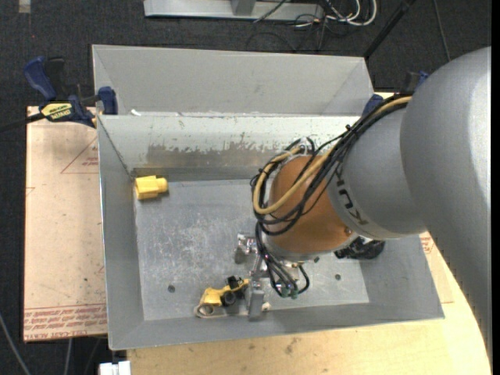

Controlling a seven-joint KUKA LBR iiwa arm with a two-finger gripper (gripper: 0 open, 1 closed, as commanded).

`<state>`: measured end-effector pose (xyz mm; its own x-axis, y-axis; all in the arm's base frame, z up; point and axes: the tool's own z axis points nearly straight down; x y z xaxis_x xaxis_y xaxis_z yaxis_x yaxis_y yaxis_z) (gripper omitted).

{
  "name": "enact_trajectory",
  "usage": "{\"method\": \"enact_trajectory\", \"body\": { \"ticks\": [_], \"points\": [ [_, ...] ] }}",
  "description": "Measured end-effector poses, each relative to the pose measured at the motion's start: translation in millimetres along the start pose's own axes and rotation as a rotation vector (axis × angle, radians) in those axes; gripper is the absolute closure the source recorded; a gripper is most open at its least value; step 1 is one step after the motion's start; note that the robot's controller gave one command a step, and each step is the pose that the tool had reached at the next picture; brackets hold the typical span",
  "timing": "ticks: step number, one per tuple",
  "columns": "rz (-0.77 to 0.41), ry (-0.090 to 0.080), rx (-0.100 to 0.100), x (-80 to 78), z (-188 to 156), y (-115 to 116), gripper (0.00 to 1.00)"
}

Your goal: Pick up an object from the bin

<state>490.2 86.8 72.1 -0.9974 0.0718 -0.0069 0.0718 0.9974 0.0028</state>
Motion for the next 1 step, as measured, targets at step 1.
{"method": "enact_trajectory", "body": {
  "ticks": [1],
  "points": [
    [-0.012, 0.002, 0.001, -1.1, 0.2, 0.5, 0.0]
  ]
}}
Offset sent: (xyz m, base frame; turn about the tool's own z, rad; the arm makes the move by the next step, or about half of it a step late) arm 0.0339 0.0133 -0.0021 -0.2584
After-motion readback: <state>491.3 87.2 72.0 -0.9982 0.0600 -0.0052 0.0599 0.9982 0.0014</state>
